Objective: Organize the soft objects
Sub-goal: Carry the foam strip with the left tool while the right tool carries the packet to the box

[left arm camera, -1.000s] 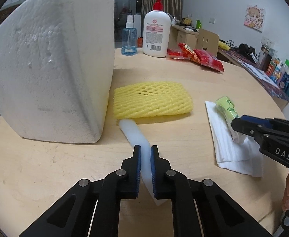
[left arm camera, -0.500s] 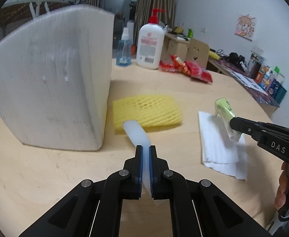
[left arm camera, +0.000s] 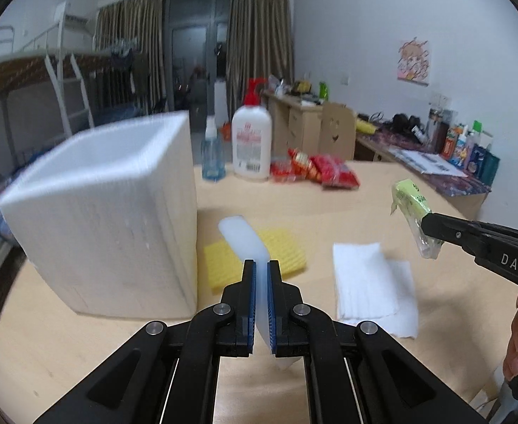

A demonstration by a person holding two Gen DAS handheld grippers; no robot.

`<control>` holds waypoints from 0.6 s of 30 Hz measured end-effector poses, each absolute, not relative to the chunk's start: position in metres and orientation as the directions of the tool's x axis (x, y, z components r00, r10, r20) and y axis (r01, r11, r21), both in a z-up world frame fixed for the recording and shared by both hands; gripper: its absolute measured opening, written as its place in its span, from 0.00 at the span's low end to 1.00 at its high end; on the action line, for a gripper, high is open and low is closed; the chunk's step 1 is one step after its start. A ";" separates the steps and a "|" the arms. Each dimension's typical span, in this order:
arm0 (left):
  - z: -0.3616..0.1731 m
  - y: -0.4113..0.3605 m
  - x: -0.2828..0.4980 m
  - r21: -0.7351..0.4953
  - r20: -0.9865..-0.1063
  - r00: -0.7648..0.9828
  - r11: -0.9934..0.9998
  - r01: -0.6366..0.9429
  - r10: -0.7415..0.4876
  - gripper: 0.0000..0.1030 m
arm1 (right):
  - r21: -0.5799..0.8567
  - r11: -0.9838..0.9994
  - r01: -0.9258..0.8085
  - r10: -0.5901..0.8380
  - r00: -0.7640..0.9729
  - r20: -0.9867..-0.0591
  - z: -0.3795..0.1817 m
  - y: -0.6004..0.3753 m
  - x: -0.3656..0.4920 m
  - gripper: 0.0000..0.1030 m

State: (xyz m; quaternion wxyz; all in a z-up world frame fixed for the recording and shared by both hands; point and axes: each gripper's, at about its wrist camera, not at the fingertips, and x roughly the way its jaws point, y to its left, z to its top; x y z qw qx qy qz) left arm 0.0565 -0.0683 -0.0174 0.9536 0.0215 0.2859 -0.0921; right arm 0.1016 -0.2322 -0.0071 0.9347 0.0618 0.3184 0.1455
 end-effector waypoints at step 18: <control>0.036 -0.043 -0.008 0.030 -0.391 0.894 0.968 0.250 -0.219 0.06 | 0.170 0.975 -0.145 0.204 0.888 -0.411 0.036 -0.222 0.026 0.11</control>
